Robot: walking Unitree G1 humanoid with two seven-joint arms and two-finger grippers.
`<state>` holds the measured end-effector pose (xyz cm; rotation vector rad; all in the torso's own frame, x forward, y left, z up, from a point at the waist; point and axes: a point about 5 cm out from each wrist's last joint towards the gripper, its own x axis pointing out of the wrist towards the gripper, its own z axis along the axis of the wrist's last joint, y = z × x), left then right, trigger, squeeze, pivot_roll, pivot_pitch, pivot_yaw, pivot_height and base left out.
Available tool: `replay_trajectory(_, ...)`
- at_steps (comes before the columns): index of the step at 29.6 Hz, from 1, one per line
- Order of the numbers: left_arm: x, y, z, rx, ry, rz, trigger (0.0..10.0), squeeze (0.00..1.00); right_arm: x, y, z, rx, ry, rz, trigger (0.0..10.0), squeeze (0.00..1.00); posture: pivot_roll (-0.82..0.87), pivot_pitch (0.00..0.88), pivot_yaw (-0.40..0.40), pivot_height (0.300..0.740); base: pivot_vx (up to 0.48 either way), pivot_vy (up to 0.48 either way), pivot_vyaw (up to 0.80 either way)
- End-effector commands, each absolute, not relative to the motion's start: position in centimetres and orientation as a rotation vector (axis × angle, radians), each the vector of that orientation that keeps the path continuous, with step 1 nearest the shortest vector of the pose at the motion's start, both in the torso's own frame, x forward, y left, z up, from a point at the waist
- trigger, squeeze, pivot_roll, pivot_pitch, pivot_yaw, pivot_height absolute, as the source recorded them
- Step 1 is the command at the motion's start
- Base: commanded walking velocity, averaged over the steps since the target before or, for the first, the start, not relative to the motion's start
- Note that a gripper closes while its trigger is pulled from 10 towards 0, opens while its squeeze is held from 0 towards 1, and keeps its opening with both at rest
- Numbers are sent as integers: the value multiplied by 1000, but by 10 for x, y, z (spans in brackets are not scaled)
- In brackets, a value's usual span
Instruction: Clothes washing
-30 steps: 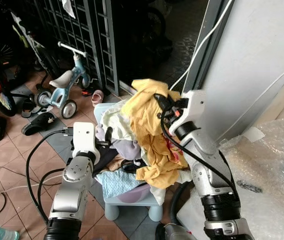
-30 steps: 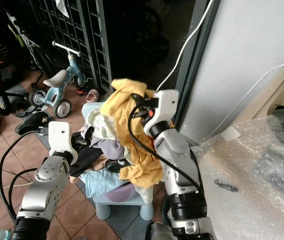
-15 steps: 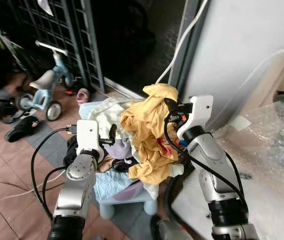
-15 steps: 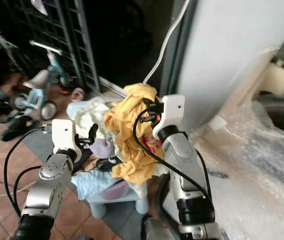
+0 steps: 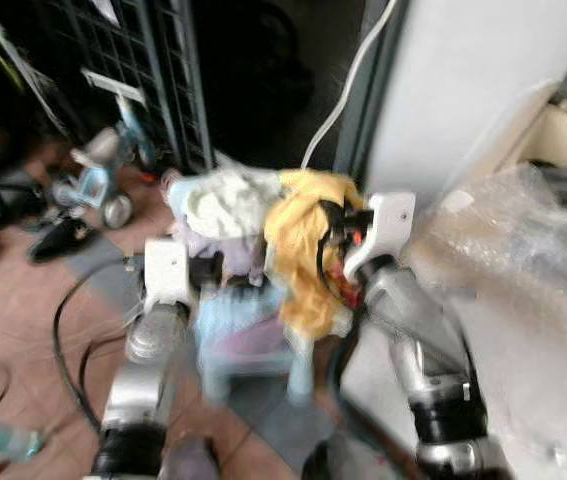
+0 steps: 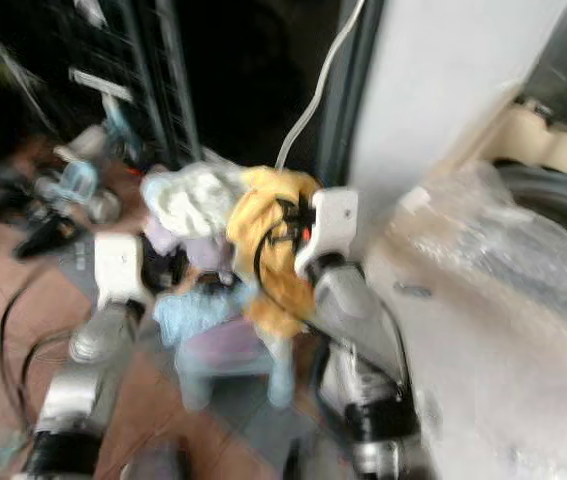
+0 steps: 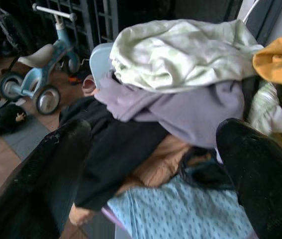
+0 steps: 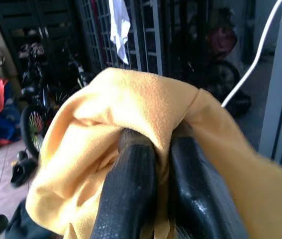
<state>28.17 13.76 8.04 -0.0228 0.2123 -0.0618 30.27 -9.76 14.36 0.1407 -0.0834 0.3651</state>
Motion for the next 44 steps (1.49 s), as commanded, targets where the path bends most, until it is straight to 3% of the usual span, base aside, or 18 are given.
replay_trajectory(1,285,138,86,-17,194,-71,10000,0,304,-96,150,144,-115,366,10000,0,-44,0,-3,740,0,0,0)
replay_trajectory(7,286,137,88,-29,178,-87,10000,0,305,-100,150,114,-118,335,10000,0,-50,0,-1,740,0,0,-485)
replay_trajectory(20,286,134,90,-31,157,-138,10000,0,314,-141,148,-80,-145,38,10000,0,-56,0,14,740,0,0,-797)
replay_trajectory(36,285,135,92,-39,147,-156,10000,0,317,-137,148,-70,-170,61,10000,0,-52,0,22,740,121,0,-788)
replay_trajectory(44,283,139,92,-30,147,-144,10000,0,323,-136,161,-116,-230,101,10000,0,-55,0,24,740,375,0,-100)
